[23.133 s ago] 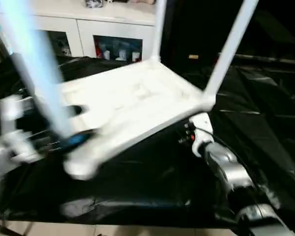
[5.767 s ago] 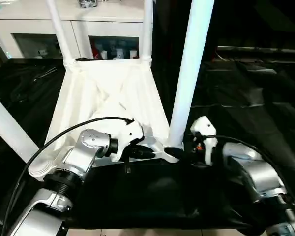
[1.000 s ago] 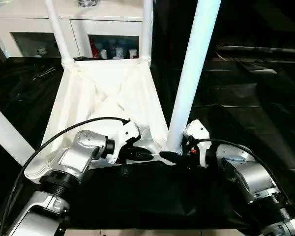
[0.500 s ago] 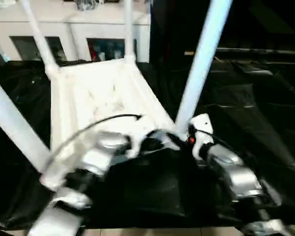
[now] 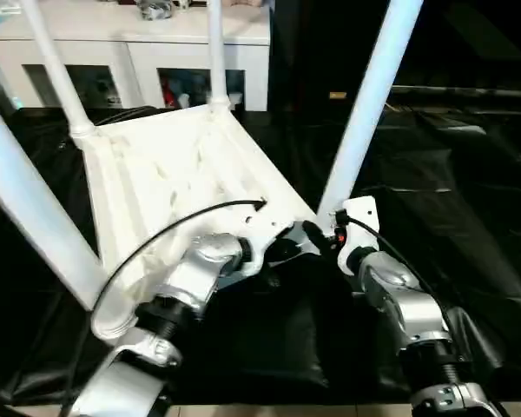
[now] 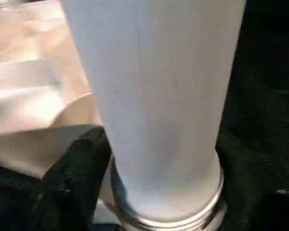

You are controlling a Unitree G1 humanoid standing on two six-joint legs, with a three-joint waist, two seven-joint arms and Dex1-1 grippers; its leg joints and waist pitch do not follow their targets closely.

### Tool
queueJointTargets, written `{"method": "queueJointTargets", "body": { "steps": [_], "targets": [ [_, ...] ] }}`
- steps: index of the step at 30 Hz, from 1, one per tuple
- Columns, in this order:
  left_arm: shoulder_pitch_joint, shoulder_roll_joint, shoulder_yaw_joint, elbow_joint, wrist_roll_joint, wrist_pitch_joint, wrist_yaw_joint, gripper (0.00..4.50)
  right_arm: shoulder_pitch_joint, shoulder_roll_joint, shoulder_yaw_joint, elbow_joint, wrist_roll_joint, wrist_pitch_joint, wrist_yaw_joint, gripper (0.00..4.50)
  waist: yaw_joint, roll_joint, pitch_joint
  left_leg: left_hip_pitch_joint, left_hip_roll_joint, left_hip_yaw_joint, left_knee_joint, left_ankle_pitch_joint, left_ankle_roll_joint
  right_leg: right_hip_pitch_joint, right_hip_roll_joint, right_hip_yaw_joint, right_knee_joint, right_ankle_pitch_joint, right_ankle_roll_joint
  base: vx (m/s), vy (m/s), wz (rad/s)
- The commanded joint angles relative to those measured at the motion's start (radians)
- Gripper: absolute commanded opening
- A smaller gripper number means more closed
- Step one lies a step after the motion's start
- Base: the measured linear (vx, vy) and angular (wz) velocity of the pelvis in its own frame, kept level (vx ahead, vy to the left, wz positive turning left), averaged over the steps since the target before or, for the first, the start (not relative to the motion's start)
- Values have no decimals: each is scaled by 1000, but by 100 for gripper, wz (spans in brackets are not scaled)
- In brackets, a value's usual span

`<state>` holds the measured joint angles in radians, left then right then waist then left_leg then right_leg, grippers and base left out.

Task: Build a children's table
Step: Rotate leg to tighten

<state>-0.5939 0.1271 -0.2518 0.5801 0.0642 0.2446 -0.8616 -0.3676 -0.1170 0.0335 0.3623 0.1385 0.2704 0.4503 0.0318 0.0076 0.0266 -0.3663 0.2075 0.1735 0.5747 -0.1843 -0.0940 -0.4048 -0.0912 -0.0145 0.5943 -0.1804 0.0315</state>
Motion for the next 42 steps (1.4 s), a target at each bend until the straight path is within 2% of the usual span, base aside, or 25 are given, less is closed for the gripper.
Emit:
{"method": "queueJointTargets", "body": {
  "steps": [1,4,7,9,10,13,16,22,27,36,40,41,42],
  "targets": [
    [39,14,-12,-10,-60,-28,-97,0,-4,-18,68,-59,31,2,122,379,6,-17,-47,-3,4,9,-63,-192,68,48,-21,11,-68,-173,-205,0,0,0],
    [57,70,-7,-39,-80,-29,-184,0,13,-100,92,-103,50,12,256,385,7,-18,-44,-2,6,9,-65,-219,65,48,-21,12,-71,-213,-205,0,0,0],
    [65,120,1,-63,-103,-23,-266,0,29,-175,105,-144,71,19,375,385,6,-15,-42,1,7,10,-68,-243,60,40,-20,13,-73,-244,-203,0,0,0],
    [70,150,2,-82,-118,-14,-310,0,35,-217,115,-162,79,22,440,385,7,-16,-43,2,8,9,-68,-248,56,41,-21,13,-70,-248,-202,0,0,0],
    [75,180,5,-104,-138,8,-358,0,38,-259,132,-167,65,-8,488,385,6,-19,-43,-1,9,9,-68,-232,56,43,-21,13,-69,-230,-205,0,0,0],
    [73,200,9,-110,-150,18,-389,0,33,-280,146,-156,51,-42,516,385,6,-18,-47,2,7,12,-62,-197,62,43,-20,13,-61,-161,-230,0,0,0],
    [68,203,14,-103,-152,17,-396,0,32,-291,165,-151,43,-50,534,385,5,-20,-48,0,6,13,-58,-174,81,45,-19,11,-57,-109,-249,0,0,0],
    [65,197,13,-101,-152,15,-391,0,22,-274,161,-125,41,-55,523,385,5,-20,-46,1,6,13,-59,-188,74,44,-20,12,-60,-152,-248,0,0,0],
    [64,200,10,-106,-158,20,-394,0,19,-274,172,-115,40,-69,535,385,6,-19,-48,1,6,12,-58,-176,76,46,-19,12,-57,-123,-251,0,0,0],
    [62,200,13,-101,-156,18,-390,0,7,-272,187,-84,22,-87,536,293,6,-21,-48,1,5,13,-56,-165,82,48,-19,11,-54,-110,-259,0,0,0],
    [63,201,14,-102,-156,19,-388,0,4,-269,185,-76,24,-93,539,271,6,-21,-49,1,6,13,-56,-165,85,48,-19,11,-54,-110,-260,0,0,0],
    [63,201,14,-103,-156,20,-387,0,3,-269,186,-74,24,-95,541,264,6,-24,-48,0,6,13,-56,-165,87,48,-19,11,-55,-112,-260,0,0,0],
    [63,202,14,-103,-156,20,-387,0,3,-269,187,-73,24,-95,541,262,6,-23,-49,1,6,13,-55,-163,87,48,-20,12,-54,-113,-260,0,0,0]
  ]
}}
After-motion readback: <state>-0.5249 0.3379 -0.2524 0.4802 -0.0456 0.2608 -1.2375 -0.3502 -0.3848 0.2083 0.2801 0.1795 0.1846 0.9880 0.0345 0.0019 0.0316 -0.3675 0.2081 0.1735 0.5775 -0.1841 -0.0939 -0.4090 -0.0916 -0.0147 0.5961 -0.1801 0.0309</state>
